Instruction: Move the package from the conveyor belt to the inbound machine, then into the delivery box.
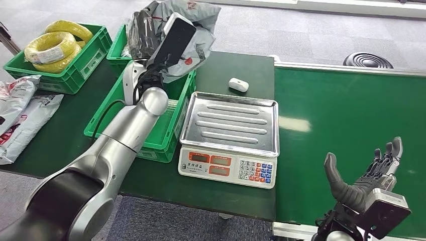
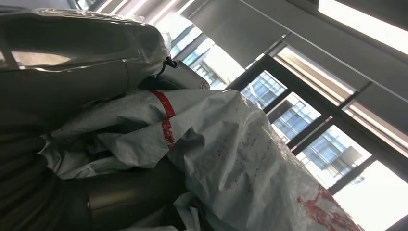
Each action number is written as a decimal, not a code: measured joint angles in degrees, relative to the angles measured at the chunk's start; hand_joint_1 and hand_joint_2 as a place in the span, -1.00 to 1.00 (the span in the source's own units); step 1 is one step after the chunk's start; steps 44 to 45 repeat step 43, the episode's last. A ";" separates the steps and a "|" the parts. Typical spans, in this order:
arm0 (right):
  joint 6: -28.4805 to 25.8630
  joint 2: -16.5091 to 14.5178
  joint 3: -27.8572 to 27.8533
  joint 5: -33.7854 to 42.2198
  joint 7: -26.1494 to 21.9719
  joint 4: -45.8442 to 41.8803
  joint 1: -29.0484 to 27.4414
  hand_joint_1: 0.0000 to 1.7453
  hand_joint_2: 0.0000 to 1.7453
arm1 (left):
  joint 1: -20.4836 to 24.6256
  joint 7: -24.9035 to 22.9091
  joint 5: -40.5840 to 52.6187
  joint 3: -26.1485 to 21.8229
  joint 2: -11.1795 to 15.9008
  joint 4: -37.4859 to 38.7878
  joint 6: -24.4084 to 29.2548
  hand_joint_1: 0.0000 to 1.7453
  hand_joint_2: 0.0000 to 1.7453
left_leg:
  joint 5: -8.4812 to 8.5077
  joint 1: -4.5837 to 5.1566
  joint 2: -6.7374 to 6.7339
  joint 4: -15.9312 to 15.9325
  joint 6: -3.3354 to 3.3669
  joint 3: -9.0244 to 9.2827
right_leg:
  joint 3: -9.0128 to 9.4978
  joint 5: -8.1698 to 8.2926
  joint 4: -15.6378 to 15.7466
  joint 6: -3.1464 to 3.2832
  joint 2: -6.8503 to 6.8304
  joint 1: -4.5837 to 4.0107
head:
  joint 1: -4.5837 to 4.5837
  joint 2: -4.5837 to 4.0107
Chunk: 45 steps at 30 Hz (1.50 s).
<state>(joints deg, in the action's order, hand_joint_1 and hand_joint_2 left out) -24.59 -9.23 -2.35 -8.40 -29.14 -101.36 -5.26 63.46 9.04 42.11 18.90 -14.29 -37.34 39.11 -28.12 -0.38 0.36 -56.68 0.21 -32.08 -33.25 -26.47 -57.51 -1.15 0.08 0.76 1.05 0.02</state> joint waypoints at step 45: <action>8.10 0.27 -5.24 -2.66 2.21 0.28 -7.77 -1.00 1.00 | -46.19 24.75 -42.05 -20.12 15.72 -49.66 -16.73 -1.00 1.00 | -0.35 0.00 -0.39 0.06 -0.11 0.05 | -0.08 -0.29 0.02 0.11 0.28 0.00 | -0.01 0.00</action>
